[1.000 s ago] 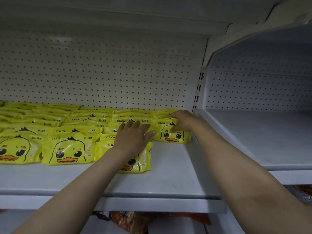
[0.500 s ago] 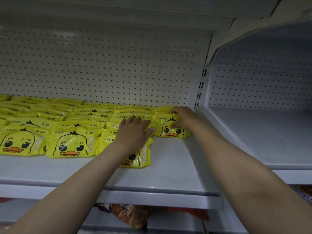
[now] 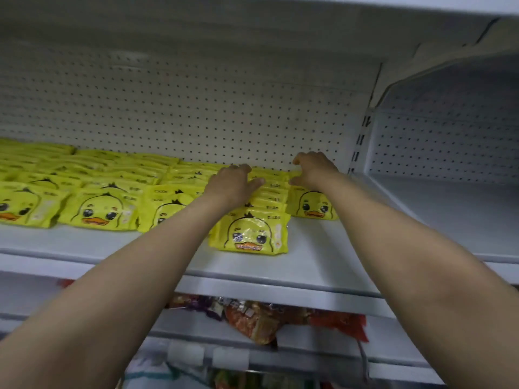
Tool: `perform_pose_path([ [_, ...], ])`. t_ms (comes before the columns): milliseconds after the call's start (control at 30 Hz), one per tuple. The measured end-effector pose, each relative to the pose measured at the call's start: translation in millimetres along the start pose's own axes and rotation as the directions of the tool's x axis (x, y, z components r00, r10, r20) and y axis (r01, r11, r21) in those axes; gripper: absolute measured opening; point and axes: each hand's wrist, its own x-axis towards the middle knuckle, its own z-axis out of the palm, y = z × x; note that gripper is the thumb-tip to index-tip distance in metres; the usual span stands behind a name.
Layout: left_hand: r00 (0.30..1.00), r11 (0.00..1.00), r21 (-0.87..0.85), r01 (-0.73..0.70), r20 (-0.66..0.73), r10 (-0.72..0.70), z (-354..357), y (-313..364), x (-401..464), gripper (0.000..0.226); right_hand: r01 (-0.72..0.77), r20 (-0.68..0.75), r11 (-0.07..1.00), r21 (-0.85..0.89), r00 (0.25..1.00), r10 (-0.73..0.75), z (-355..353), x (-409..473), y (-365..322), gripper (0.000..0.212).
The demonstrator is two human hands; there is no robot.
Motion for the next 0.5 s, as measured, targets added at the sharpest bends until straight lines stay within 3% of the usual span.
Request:
perform_pose_path([
  [200,0.978,0.994,0.013,0.107,-0.181,-0.103,-86.5,-93.3,-48.4,0.056,0.191,-0.055,0.979,0.078,0.981,-0.187,-42.8,-14.4,-127.5,0.057],
  [500,0.904,0.945,0.123,0.304,-0.351,-0.245,-217.8,-246.3,-197.0,0.053,0.433,-0.156,0.89,0.146,0.898,-0.411,-64.6,-85.6,-336.8,0.05],
])
